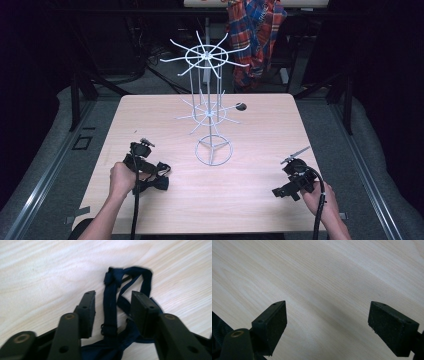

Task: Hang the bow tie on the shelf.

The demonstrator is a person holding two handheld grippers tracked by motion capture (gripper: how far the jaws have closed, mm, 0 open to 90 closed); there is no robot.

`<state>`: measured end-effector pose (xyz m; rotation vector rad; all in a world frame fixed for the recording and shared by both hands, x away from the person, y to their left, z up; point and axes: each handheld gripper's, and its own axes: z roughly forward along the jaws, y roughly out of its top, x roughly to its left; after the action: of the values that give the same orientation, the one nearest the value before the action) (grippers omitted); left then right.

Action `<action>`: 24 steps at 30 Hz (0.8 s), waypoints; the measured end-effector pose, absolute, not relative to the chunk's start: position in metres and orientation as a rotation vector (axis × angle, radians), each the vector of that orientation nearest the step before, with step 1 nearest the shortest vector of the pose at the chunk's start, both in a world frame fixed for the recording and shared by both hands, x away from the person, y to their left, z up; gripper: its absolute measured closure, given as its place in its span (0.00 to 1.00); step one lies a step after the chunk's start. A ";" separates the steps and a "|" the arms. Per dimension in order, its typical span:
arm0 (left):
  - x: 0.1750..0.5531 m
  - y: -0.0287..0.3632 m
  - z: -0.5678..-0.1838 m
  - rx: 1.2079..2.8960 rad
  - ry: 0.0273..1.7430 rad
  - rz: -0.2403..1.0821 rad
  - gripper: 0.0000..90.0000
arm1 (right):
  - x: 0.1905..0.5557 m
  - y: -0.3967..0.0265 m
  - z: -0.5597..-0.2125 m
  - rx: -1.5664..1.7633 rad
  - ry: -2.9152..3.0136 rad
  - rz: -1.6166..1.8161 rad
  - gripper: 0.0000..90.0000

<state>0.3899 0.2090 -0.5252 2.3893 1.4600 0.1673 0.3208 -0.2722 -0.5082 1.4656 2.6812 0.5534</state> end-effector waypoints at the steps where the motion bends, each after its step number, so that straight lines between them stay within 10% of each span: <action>1: 0.389 0.207 -0.525 2.394 1.461 0.158 0.54 | 0.321 -0.272 -0.508 1.469 2.677 0.555 0.17; 10: 0.384 0.196 -0.539 2.479 1.538 0.169 0.43 | 0.319 -0.272 -0.507 1.447 2.687 0.543 0.17; 24: 0.382 0.194 -0.545 2.529 1.439 0.103 0.83 | 0.319 -0.272 -0.508 1.456 2.683 0.566 0.17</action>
<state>0.3819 0.1935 -0.5449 2.5289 1.4387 0.1031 0.3188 -0.2716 -0.5076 1.4562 2.6826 0.5657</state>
